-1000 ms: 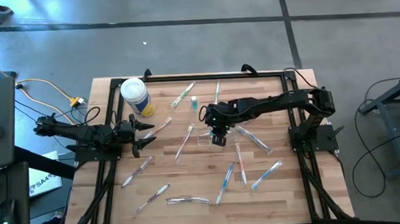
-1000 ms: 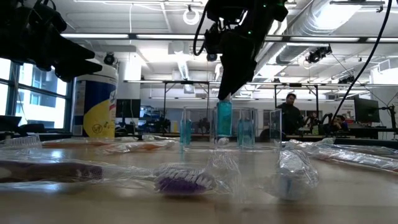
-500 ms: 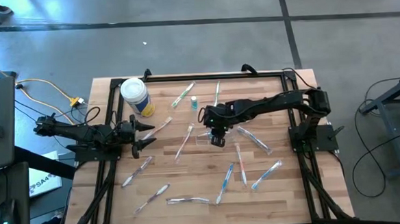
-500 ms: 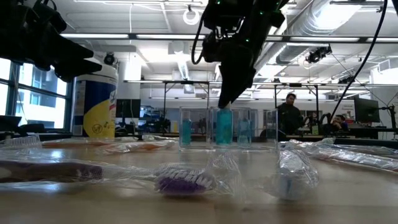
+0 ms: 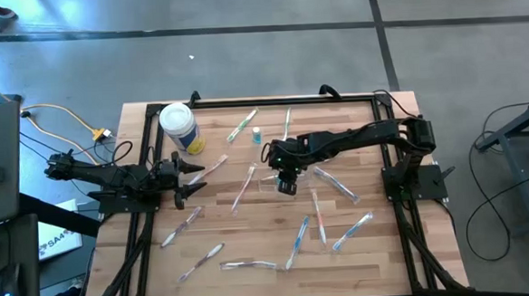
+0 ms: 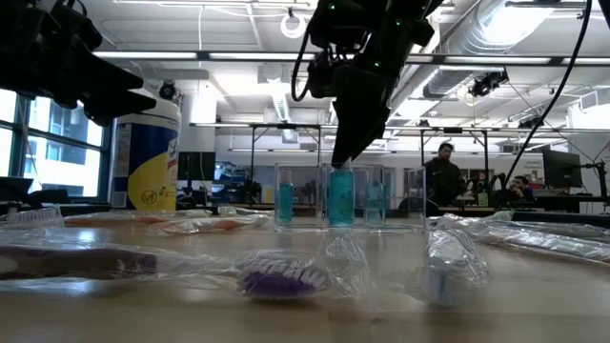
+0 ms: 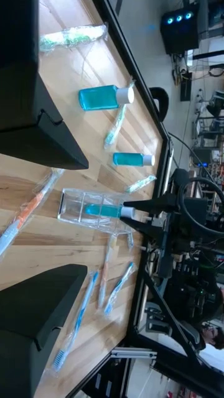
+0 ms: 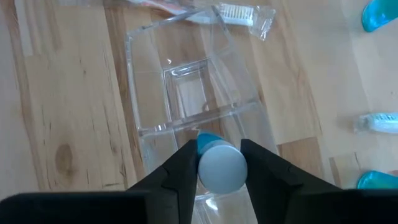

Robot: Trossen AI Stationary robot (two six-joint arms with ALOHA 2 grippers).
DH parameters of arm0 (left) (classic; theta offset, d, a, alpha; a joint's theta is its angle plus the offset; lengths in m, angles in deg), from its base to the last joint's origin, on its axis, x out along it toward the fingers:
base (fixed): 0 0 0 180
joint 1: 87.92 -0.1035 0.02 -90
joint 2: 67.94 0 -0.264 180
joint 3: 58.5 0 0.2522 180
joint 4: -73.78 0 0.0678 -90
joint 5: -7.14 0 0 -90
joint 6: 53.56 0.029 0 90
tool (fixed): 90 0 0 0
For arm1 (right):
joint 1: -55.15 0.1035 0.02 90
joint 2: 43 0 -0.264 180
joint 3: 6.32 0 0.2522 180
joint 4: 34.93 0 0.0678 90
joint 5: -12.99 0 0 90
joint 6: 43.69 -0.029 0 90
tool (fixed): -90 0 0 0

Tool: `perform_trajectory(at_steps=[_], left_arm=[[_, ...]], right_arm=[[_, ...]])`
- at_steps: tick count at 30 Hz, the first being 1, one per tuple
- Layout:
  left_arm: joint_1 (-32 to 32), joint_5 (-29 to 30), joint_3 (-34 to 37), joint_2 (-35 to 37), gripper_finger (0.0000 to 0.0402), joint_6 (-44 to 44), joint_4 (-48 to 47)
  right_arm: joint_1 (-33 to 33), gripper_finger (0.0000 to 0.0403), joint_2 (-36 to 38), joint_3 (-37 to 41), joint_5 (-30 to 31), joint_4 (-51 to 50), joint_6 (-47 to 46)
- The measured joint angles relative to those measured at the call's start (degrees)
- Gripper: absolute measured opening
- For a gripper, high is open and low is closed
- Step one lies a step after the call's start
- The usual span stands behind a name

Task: Pick & Place toothbrushing station
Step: Put the top right mouthwash into the middle section of the transparent organizer, then put the top blue toothbrush into the left section of the transparent organizer

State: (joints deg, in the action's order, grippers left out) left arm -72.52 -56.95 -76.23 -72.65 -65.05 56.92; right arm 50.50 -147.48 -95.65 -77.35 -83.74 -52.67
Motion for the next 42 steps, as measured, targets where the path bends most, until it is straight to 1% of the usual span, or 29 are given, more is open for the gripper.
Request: perform_trajectory(at_steps=[8, 12, 16, 22, 25, 28, 36, 39, 42], left_arm=[[0.0, 0.0, 0.0, 0.0, 0.0262, -0.8, -0.1], [0.0, 0.0, 0.0, 0.0, 0.0262, -0.8, -0.1], [0.0, 0.0, 0.0, 0.0, 0.0262, -0.8, -0.2], [0.0, 0.0, 0.0, 0.0, 0.0262, -0.9, -0.2], [0.0, 0.0, 0.0, 0.0, 0.0262, -0.9, -0.2], [0.0, 0.0, 0.0, 0.0, 0.0262, -0.9, -0.1], [0.0, 0.0, 0.0, 0.0, 0.0262, -0.9, -0.1], [0.0, 0.0, 0.0, 0.0, 0.0262, -0.9, -0.1], [0.0, 0.0, 0.0, 0.0, 0.0262, -0.9, -0.1]], right_arm=[[0.2, 0.0142, -0.2, 0.1, 0.1, -0.2, 0.2], [0.2, 0.0162, -0.2, 0.1, 0.2, -0.5, 0.2], [0.3, 0.019, -0.2, 0.1, 0.2, -1.0, 0.2], [1.0, 0.0242, -0.2, 0.1, 0.9, -1.1, 0.3], [1.1, 0.0259, 0.7, 0.1, 1.6, -2.7, -0.1], [1.3, 0.0267, 1.4, 0.1, 1.8, -3.6, -1.0], [1.3, 0.0266, 4.5, 0.1, 1.9, -5.2, -1.2], [1.6, 0.0266, 7.1, 0.1, 2.0, -7.7, -1.6], [1.8, 0.0265, 11.1, 0.1, 2.1, -14.4, -3.0]])
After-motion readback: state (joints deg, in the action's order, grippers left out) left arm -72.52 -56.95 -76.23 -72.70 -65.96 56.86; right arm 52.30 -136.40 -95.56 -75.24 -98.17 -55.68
